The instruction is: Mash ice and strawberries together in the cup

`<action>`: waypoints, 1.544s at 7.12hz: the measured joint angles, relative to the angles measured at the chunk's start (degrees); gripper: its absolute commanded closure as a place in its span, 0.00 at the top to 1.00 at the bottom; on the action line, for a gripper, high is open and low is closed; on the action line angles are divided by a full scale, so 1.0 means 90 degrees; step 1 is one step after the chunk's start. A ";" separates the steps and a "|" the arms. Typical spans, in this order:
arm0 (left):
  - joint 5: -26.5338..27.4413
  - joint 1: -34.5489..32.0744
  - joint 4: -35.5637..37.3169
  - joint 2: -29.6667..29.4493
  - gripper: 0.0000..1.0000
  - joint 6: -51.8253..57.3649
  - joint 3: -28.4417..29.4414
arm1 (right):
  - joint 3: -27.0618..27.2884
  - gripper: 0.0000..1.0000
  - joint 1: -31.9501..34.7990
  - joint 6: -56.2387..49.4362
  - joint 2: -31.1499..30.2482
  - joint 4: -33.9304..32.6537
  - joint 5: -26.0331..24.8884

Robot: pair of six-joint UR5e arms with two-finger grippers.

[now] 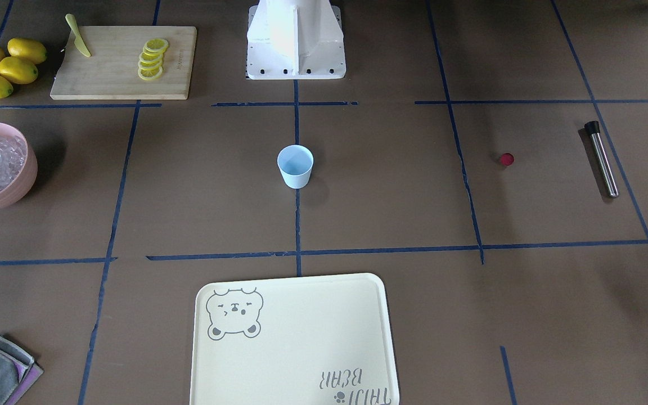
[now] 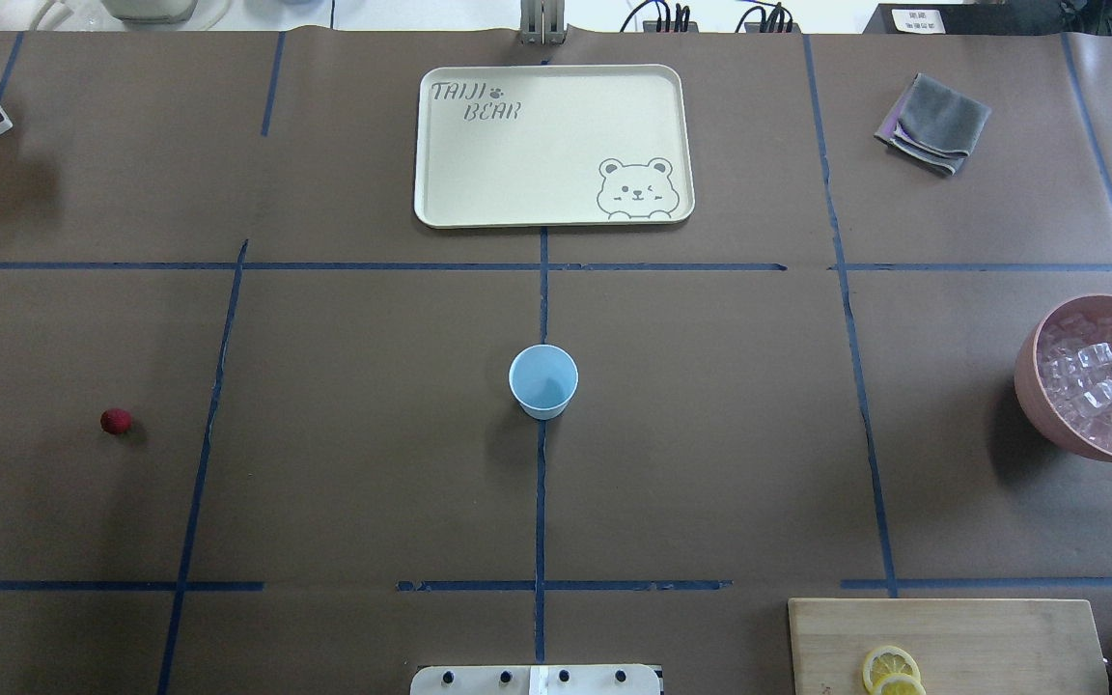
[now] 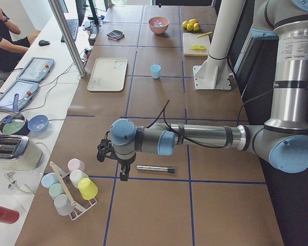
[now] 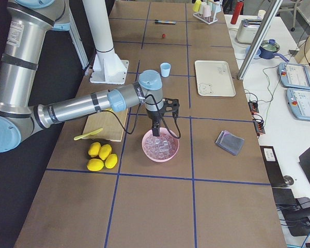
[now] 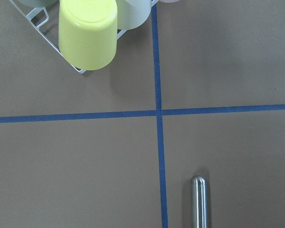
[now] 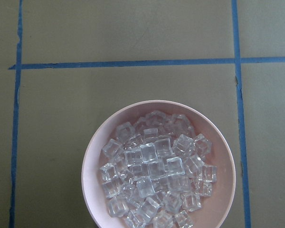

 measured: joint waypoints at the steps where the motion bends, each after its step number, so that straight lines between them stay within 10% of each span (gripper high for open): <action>1: -0.0006 -0.0001 -0.0002 0.0033 1.00 -0.0005 -0.0044 | -0.0039 0.97 -0.0141 0.0303 -0.0239 0.0449 -0.0015; 11: -0.0013 0.0002 -0.0019 0.0061 1.00 -0.0014 -0.0161 | -0.1106 0.90 -0.1513 0.1411 0.0545 0.0767 -0.0484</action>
